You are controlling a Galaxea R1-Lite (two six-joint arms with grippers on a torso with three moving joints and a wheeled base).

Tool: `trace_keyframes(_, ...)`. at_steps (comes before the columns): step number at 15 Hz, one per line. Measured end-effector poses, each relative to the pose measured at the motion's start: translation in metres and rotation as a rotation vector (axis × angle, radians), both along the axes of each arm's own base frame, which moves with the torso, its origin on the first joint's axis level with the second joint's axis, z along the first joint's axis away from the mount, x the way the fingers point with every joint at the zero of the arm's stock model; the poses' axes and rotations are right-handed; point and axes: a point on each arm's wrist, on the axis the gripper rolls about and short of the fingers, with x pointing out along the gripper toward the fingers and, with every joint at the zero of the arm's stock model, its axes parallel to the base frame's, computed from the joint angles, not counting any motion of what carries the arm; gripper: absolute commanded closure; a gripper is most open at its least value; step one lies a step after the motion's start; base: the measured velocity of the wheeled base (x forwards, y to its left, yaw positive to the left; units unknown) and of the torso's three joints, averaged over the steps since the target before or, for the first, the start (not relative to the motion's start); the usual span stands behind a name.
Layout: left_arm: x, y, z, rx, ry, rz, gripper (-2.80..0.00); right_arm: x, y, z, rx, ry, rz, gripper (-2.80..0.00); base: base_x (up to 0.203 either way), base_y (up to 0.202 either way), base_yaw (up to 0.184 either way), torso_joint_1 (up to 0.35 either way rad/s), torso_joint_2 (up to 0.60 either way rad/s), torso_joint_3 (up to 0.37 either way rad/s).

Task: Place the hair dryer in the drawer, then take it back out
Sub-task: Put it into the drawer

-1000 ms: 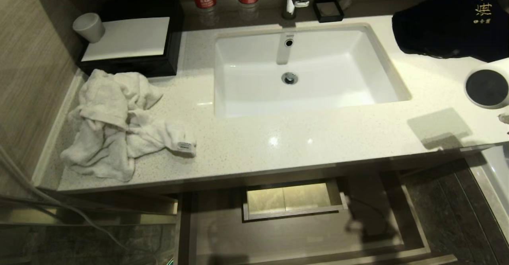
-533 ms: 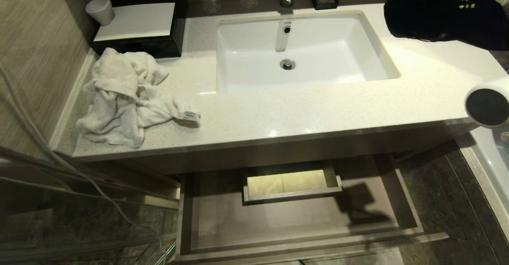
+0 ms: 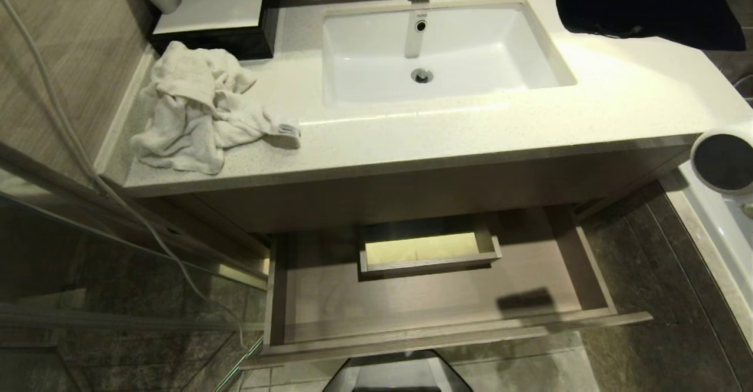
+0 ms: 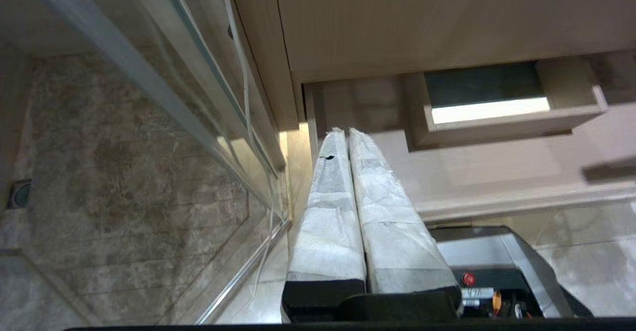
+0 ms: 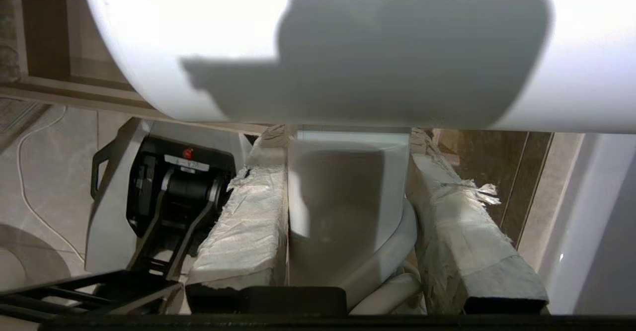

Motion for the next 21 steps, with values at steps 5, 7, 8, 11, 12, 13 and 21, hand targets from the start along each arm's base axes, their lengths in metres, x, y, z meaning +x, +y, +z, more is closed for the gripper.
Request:
trace_keyframes(5, 0.000, 0.000, 0.000, 0.000, -0.002, 0.000, 0.00, -0.003, 0.003, -0.001, 0.000, -0.006, 0.008, 0.00, 0.000, 0.000, 0.000, -0.162, 0.30, 0.128)
trace_keyframes(7, 0.000, 0.000, 0.000, 0.000, -0.003, 0.000, 0.00, -0.004, 0.003, -0.002, -0.001, -0.008, 0.009, 0.00, 0.000, 0.000, 0.000, -0.157, 0.31, 0.146)
trace_keyframes(8, 0.000, 0.000, 0.000, 0.000, -0.002, 0.000, 0.00, -0.005, 0.004, -0.002, -0.002, -0.011, 0.009, 0.00, 0.000, 0.000, 0.000, -0.172, 0.32, 0.142)
trace_keyframes(11, 0.000, 0.000, 0.000, 0.000, -0.002, 0.000, 0.00, -0.008, 0.005, -0.005, -0.005, -0.019, 0.011, 0.00, 0.000, 0.000, 0.000, -0.168, 0.31, 0.149)
trace_keyframes(12, 0.000, 0.000, 0.000, 0.000, -0.001, 0.000, 0.00, -0.009, 0.006, -0.007, -0.005, -0.019, 0.011, 0.00, 0.000, 0.000, 0.000, -0.177, 0.33, 0.146)
trace_keyframes(13, 0.000, 0.000, 0.000, 0.000, -0.001, 0.000, 0.00, -0.011, 0.006, -0.007, -0.004, -0.019, 0.011, 0.00, 0.000, 0.000, 0.000, -0.180, 0.33, 0.154)
trace_keyframes(21, 0.000, 0.000, 0.000, 0.000, -0.002, 0.000, 0.00, -0.016, 0.008, -0.013, -0.002, -0.011, 0.008, 0.00, 0.000, 0.000, 0.000, -0.200, 0.37, 0.166)
